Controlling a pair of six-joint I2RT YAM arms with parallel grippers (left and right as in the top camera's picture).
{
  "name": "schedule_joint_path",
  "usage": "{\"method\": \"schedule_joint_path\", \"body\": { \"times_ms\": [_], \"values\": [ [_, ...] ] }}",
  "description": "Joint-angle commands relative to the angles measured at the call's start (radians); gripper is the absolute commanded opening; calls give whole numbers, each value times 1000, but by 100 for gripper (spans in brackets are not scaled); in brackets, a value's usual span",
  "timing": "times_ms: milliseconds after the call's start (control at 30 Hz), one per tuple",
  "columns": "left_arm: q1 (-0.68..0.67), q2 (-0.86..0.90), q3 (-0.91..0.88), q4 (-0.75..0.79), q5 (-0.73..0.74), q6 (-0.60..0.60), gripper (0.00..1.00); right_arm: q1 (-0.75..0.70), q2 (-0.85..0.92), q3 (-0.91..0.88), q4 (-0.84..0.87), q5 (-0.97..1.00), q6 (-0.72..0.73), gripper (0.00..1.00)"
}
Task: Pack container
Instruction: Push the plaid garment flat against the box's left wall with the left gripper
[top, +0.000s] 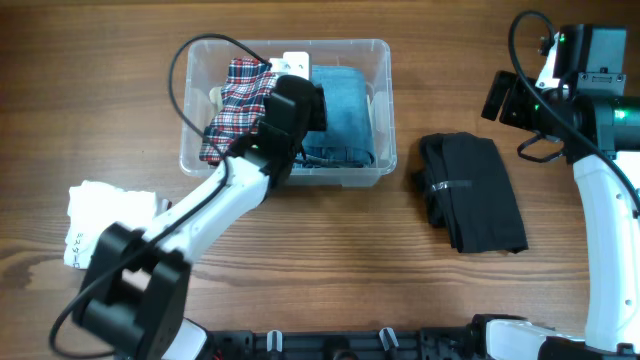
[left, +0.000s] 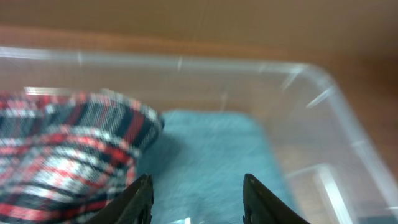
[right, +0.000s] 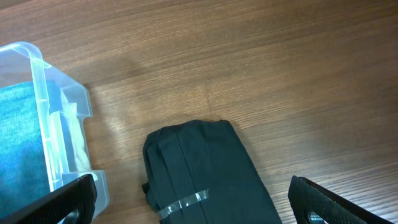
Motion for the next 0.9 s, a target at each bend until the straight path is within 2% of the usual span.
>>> {"method": "schedule_joint_path", "body": {
  "times_ms": [0, 133, 167, 367, 700, 867],
  "values": [
    [28, -98, 1, -12, 38, -23, 38, -3, 8, -5, 2, 17, -13, 100],
    [73, -124, 1, -68, 38, -24, 8, -3, 8, -5, 3, 17, -12, 100],
    [82, -124, 1, -78, 38, -24, 4, -3, 8, -5, 3, 17, -13, 100],
    [158, -121, 1, -181, 39, -24, 4, -3, 8, -5, 3, 17, -13, 100],
    [166, -12, 1, -233, 48, -25, 4, -3, 8, -5, 3, 17, -13, 100],
    [166, 108, 1, -240, 211, -47, 4, -3, 8, -5, 3, 17, -13, 100]
  ]
}}
